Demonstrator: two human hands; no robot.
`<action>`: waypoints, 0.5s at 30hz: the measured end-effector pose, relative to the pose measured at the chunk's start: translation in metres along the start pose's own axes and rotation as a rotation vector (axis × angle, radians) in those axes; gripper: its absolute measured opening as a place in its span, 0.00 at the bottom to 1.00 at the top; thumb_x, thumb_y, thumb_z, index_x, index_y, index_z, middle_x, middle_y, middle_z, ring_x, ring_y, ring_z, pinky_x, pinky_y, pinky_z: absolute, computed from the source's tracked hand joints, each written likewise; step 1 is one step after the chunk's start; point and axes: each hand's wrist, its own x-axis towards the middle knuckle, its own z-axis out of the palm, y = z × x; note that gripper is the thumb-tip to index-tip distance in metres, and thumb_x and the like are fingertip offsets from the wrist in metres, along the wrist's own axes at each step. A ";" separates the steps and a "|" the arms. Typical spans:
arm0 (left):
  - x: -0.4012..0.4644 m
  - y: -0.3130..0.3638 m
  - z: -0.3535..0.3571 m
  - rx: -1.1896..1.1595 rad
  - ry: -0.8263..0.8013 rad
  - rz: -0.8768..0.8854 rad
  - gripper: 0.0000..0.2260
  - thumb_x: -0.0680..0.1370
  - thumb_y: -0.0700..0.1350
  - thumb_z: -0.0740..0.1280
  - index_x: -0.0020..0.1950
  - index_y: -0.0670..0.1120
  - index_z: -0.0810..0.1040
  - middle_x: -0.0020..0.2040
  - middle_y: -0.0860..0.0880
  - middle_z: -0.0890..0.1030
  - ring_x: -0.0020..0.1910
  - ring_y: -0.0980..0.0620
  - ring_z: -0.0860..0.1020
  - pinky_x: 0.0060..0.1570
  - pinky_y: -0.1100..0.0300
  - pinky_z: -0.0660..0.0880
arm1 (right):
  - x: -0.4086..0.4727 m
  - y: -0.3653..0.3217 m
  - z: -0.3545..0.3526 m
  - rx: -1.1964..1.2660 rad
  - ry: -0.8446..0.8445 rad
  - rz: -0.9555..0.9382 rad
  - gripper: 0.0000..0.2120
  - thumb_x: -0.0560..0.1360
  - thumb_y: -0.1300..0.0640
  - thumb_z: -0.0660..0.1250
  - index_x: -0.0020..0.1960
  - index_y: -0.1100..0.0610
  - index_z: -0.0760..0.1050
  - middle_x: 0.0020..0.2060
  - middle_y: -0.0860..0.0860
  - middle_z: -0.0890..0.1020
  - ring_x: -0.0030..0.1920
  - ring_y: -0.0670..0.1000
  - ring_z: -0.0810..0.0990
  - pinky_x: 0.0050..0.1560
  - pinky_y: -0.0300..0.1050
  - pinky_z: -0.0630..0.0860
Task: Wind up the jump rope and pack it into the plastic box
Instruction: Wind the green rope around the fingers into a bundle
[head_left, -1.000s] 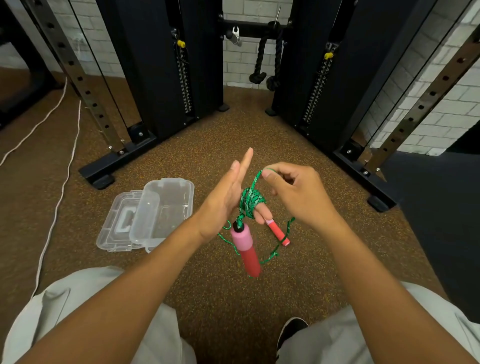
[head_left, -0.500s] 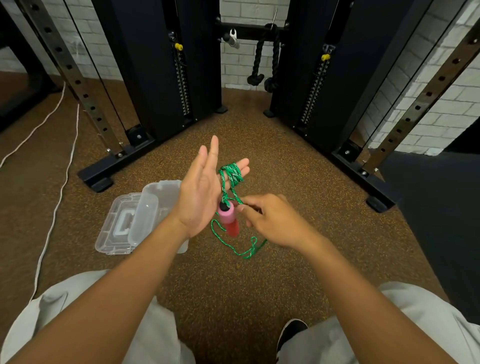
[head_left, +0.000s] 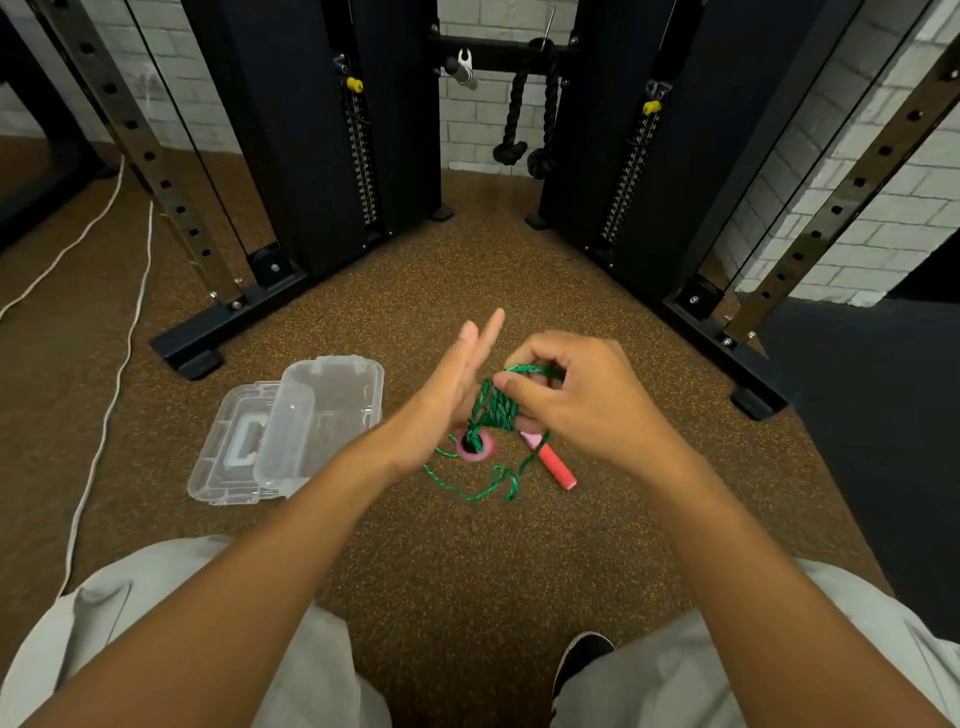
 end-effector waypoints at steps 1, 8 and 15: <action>0.000 0.001 0.001 -0.025 -0.024 -0.005 0.34 0.72 0.81 0.45 0.77 0.76 0.52 0.85 0.49 0.50 0.83 0.40 0.56 0.79 0.33 0.50 | 0.001 0.003 -0.001 -0.007 0.029 -0.001 0.05 0.76 0.50 0.74 0.43 0.50 0.83 0.37 0.49 0.82 0.35 0.45 0.79 0.39 0.40 0.73; -0.007 0.014 0.006 -0.178 -0.086 -0.038 0.38 0.74 0.78 0.45 0.82 0.64 0.57 0.77 0.27 0.62 0.78 0.27 0.60 0.78 0.31 0.50 | 0.006 0.019 -0.001 0.106 0.037 0.034 0.06 0.77 0.48 0.74 0.46 0.50 0.85 0.36 0.47 0.81 0.33 0.42 0.71 0.38 0.42 0.68; -0.010 0.020 0.004 -0.406 -0.012 0.083 0.37 0.78 0.72 0.44 0.84 0.57 0.52 0.55 0.35 0.84 0.51 0.44 0.85 0.60 0.49 0.75 | 0.006 0.027 0.012 0.159 -0.039 0.110 0.10 0.80 0.56 0.68 0.42 0.47 0.82 0.36 0.55 0.84 0.38 0.58 0.80 0.43 0.56 0.78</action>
